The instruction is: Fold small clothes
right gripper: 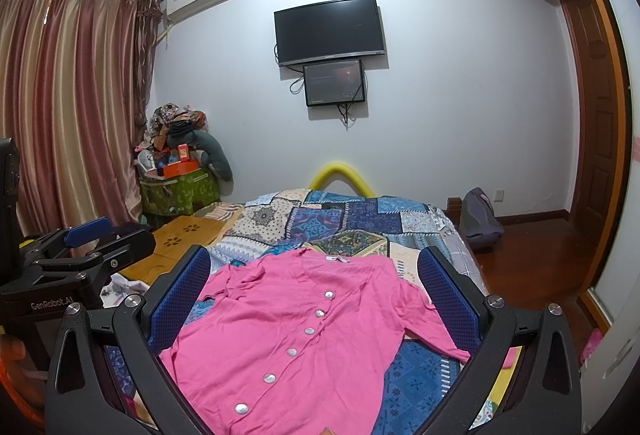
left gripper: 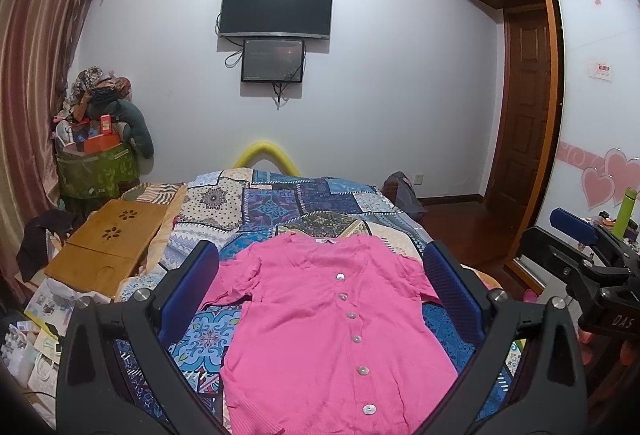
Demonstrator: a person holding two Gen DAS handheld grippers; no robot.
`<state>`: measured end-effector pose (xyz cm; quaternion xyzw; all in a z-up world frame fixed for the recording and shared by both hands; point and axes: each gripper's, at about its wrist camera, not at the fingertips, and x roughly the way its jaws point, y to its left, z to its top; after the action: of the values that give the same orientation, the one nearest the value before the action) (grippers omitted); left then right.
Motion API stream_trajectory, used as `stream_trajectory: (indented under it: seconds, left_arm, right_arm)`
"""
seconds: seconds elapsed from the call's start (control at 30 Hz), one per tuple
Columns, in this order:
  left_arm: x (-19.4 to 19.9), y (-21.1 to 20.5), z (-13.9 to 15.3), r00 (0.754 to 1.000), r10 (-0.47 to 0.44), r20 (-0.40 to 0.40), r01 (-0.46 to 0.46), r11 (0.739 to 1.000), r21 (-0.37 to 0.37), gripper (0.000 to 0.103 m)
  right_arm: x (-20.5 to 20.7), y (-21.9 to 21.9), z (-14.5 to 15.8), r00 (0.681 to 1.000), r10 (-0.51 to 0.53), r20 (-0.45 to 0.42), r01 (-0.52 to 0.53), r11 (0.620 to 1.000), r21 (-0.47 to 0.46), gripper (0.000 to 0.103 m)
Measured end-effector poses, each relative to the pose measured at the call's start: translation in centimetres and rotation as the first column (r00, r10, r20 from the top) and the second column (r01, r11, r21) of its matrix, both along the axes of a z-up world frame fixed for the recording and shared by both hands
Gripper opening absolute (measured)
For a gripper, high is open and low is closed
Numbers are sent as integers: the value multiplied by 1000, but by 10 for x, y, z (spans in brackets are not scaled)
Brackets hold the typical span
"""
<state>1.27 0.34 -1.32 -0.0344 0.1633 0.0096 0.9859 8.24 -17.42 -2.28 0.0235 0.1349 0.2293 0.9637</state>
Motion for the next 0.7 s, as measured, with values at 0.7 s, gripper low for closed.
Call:
stream_trajectory:
  seconds: [0.7]
  left_arm:
    - [1, 2, -4, 1000, 11, -4, -11, 1000, 3, 103]
  right_arm:
    - [2, 2, -5, 1000, 1, -11, -1, 1000, 3, 103]
